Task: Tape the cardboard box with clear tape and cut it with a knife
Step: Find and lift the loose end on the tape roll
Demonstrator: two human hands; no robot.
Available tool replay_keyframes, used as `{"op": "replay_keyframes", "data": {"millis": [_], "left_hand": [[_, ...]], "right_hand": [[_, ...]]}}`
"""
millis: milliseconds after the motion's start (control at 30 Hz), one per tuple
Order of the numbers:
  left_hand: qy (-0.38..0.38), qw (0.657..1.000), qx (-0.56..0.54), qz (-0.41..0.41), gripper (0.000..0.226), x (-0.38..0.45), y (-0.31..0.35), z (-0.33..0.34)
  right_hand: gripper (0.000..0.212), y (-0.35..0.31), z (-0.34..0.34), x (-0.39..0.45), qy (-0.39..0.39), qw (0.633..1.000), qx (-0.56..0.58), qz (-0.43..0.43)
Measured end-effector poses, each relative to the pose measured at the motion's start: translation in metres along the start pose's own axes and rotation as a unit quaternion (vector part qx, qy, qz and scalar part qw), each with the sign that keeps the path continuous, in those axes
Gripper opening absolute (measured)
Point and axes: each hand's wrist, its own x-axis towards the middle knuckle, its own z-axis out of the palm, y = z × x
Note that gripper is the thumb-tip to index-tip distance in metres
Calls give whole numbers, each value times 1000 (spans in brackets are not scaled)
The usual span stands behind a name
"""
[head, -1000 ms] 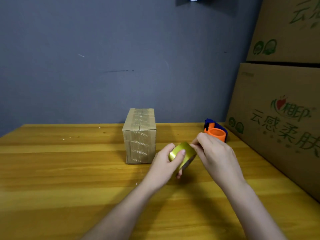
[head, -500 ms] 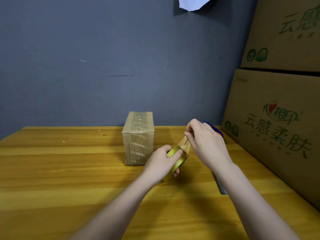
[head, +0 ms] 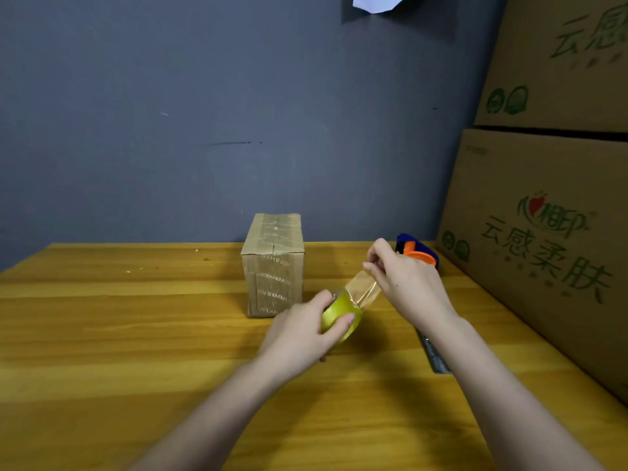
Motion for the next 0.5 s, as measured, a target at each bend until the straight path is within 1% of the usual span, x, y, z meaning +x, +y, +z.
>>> {"op": "replay_keyframes", "data": {"millis": [33,67,133,167,233,300,333,367,433,500], "left_hand": [[9,998,58,5,24,-1,3,-1],[18,996,83,5,29,0,5,0],[35,995,89,-9,34,3,7,3],[38,997,65,-26,32,6,6,4],[10,996,-45,-77,29,12,1,5],[-5,982,-154,-110,28,17,-3,7],[-2,976,-182,-119,28,18,-3,8],[7,970,-207,-130,32,20,0,8],[22,945,-287,-155,34,21,5,8],[14,904,-386,-183,35,20,10,9]], "right_hand": [[15,-1,-2,1,6,1000,-3,-7],[16,-2,-5,1,16,1000,-5,-16],[16,-5,-13,3,56,997,-17,-43],[16,-8,-18,4,80,995,-22,-56],[15,-14,-28,5,121,989,-28,-79],[15,-20,-35,4,148,981,-45,-114],[16,-24,-37,4,157,977,-54,-134],[17,-27,-39,3,168,973,-59,-149],[18,-31,-41,5,191,965,-58,-167],[21,-34,-40,10,191,963,-61,-180]]}}
